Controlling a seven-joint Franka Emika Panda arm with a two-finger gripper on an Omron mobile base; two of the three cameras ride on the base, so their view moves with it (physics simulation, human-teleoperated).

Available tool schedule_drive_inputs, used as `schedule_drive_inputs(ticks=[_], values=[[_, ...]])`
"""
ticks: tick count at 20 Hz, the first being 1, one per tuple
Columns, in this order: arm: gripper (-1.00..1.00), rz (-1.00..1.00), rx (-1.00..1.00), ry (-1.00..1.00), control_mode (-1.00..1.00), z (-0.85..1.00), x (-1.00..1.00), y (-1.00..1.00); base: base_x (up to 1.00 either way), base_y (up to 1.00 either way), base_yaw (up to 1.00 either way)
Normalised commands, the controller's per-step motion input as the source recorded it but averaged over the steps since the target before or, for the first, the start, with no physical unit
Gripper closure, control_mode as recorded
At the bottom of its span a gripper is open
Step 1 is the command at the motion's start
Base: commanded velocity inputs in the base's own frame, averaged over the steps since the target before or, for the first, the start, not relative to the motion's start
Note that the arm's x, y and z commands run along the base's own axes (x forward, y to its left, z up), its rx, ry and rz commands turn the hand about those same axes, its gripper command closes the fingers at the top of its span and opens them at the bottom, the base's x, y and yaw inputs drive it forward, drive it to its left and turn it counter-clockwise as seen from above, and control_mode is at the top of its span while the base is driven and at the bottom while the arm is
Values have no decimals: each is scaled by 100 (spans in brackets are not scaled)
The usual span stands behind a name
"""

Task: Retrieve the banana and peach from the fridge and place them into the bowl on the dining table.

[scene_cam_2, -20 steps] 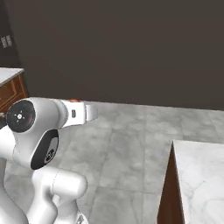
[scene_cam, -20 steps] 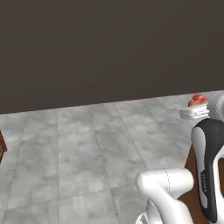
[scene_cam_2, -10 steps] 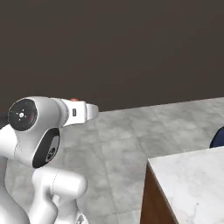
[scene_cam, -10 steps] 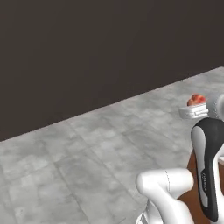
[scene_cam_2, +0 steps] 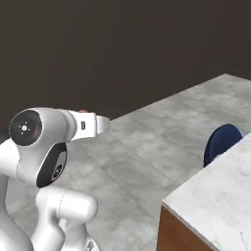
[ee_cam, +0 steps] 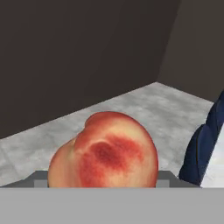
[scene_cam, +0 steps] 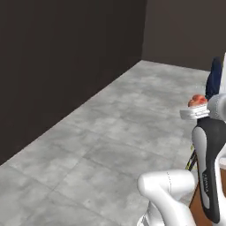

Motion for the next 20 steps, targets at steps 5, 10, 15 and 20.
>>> schedule_drive_inputs(ticks=[5,10,15,20], values=[[100,0,0,0,100,0,0,0,100,42,-75],[100,0,0,0,100,0,0,0,89,19,-74],[100,0,0,0,100,0,0,0,65,0,-75],[100,0,0,0,100,0,0,0,77,24,-76]])
